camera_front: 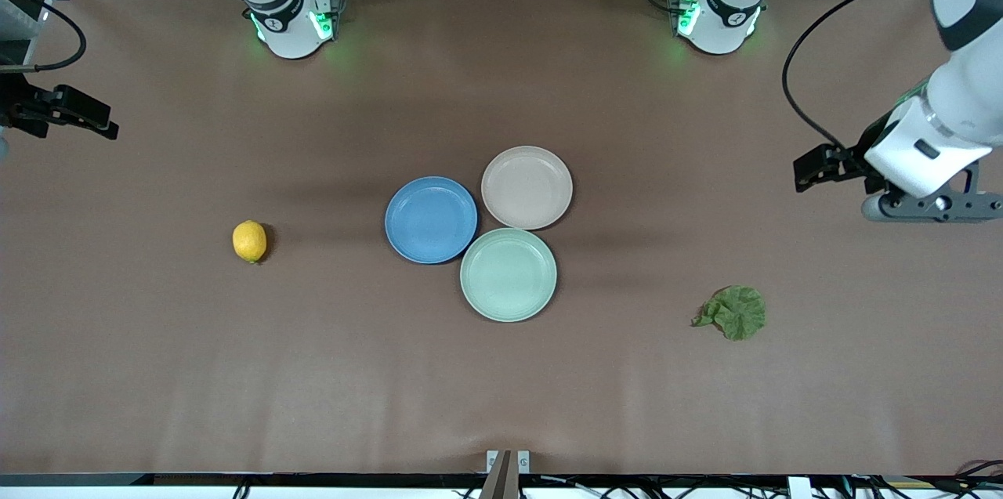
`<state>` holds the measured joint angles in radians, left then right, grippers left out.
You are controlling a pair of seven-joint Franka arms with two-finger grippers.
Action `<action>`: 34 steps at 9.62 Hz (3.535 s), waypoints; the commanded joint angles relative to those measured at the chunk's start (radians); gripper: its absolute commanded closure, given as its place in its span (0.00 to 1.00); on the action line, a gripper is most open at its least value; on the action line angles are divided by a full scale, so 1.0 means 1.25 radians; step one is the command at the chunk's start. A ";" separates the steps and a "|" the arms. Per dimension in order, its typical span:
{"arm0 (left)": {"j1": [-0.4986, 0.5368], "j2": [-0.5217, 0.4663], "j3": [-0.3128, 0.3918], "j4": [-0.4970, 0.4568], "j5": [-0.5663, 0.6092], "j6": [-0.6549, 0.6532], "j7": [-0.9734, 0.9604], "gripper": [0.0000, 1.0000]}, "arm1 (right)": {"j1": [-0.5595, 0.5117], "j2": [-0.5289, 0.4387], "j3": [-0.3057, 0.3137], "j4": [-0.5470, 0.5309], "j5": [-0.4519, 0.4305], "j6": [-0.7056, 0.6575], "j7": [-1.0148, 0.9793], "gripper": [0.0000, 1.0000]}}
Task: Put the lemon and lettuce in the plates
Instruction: 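Move the left gripper down toward the green lettuce leaf, then grasp the lettuce with the left gripper while the right gripper reaches the lemon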
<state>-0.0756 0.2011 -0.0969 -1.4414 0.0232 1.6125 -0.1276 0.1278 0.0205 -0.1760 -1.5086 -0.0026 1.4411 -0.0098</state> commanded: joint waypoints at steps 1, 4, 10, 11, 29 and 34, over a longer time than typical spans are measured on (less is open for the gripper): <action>-0.006 0.055 -0.002 0.023 0.013 0.016 0.006 0.00 | -0.006 0.009 0.003 0.021 -0.002 -0.008 0.008 0.00; -0.017 0.120 0.001 0.022 0.008 0.078 -0.008 0.00 | -0.008 0.009 0.002 0.020 -0.002 -0.008 0.004 0.00; 0.002 0.230 0.008 0.019 0.052 0.152 0.001 0.00 | 0.001 0.034 0.002 0.015 0.000 -0.002 0.000 0.00; 0.002 0.256 0.008 0.019 0.067 0.173 0.001 0.00 | 0.003 0.048 0.002 0.013 0.000 0.009 0.000 0.00; -0.007 0.477 0.003 0.013 0.105 0.405 0.086 0.00 | 0.003 0.132 0.005 -0.318 0.018 0.462 -0.041 0.00; 0.002 0.498 0.005 0.013 0.105 0.433 0.178 0.00 | -0.006 0.181 0.005 -0.393 0.018 0.592 -0.045 0.00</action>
<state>-0.0851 0.8118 -0.0875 -1.4386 0.1335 2.1454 0.0516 0.1287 0.2391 -0.1747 -1.9796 0.0083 2.1520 -0.0477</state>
